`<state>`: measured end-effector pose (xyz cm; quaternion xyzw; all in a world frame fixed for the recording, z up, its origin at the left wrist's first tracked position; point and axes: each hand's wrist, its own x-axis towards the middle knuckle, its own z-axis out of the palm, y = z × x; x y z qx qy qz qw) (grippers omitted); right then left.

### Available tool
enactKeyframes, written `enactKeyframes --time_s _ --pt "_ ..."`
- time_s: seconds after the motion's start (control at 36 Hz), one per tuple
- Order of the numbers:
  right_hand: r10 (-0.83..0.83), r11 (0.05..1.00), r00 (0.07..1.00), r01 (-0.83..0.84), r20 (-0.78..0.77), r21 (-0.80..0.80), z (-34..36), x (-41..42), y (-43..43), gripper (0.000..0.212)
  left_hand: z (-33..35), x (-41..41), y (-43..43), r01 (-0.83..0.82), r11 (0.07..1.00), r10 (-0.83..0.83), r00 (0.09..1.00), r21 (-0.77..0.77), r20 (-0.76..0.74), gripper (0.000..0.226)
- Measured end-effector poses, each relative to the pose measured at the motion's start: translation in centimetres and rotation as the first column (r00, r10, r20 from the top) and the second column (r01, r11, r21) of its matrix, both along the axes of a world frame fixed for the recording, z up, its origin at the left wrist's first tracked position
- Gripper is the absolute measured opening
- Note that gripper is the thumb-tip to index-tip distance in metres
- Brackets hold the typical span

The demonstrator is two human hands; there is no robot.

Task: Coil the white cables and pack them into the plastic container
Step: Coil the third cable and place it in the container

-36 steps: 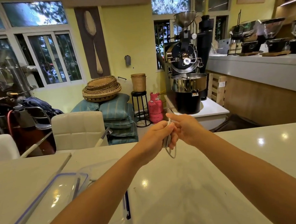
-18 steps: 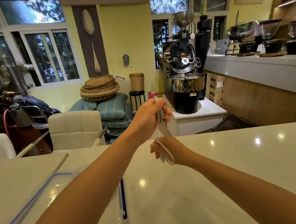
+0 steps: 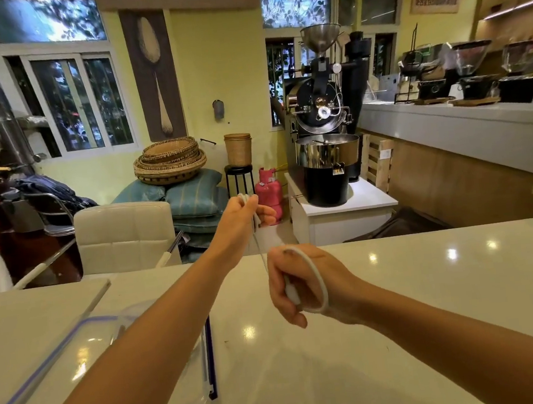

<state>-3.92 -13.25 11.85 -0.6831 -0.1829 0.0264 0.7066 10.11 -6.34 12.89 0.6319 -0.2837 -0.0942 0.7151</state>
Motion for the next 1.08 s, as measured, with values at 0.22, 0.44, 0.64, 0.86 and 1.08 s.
enactKeyframes --time_s 0.22,0.44,0.64,0.86,1.08 --pt "0.046 0.965 0.994 -0.071 0.104 0.252 4.0 1.3 -1.0 0.045 -1.7 -2.5 0.1 0.057 0.95 -0.115 0.978 0.307 0.174 0.028" --pt "-0.252 0.863 0.968 0.228 -0.007 0.451 7.7 5.3 -5.4 0.04 -3.3 -4.5 -0.1 0.201 0.933 -0.235 0.969 0.298 0.083 0.039" --pt "-0.364 0.598 0.918 0.358 -0.155 0.717 6.4 7.7 -9.0 0.041 -3.4 -6.8 0.3 0.319 0.913 -0.345 0.936 0.256 0.065 0.051" --pt "-0.529 0.467 0.716 0.694 -0.456 0.548 0.9 8.9 -12.2 0.04 -1.5 -8.4 1.1 0.52 0.825 -0.544 0.837 0.221 0.062 0.03" --pt "-0.708 0.692 0.681 0.62 -0.186 -0.37 -4.6 8.3 -8.6 0.03 1.2 -7.9 1.2 0.67 0.741 -0.671 0.74 -0.044 -0.033 0.02"
